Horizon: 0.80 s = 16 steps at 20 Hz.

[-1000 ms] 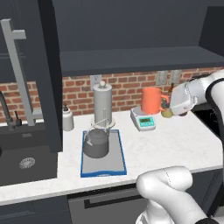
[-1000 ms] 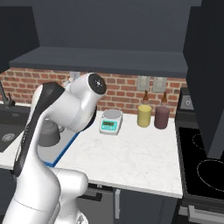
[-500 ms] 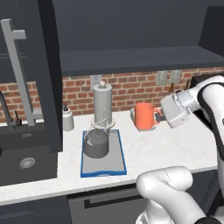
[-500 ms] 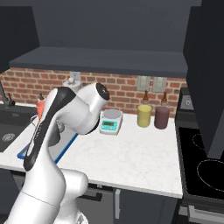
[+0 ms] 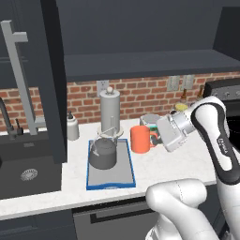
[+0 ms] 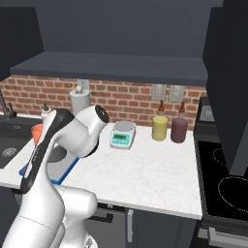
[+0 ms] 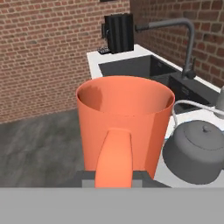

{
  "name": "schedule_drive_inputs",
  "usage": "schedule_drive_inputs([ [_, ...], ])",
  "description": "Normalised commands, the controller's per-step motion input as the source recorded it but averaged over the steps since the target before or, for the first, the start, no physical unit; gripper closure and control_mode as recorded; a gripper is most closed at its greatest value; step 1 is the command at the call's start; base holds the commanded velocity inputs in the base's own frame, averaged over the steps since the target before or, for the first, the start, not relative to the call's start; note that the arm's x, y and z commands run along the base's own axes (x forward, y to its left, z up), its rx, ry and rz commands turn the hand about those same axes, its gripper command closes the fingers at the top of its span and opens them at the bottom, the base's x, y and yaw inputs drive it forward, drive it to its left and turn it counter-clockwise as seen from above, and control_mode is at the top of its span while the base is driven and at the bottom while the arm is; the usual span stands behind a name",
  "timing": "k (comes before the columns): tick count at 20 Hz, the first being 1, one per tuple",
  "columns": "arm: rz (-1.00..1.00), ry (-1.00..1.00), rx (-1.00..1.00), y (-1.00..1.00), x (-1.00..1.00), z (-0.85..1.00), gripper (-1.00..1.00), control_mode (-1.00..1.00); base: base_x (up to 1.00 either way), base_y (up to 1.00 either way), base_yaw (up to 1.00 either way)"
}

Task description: Pick the kettle from the counter and place it on the tray. Then pick the mug from the cabinet and place it on the tray. Then close the cabinet doors.

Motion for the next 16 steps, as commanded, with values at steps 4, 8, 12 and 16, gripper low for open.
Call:
schedule_drive_inputs([
  [4, 0.04, 0.00, 0.00, 0.07, 0.00, -0.46, 1.00, -1.00, 0.00, 0.00, 0.00],
  [8, 0.05, 0.00, 0.00, 0.12, 0.00, -0.55, 1.00, -1.00, 0.00, 0.00, 0.00],
  [12, 0.05, 0.00, 0.00, 0.09, 0.00, -0.49, 1.00, -1.00, 0.00, 0.00, 0.00],
  [16, 0.06, 0.00, 0.00, 0.05, 0.00, -0.48, 1.00, -1.00, 0.00, 0.00, 0.00],
])
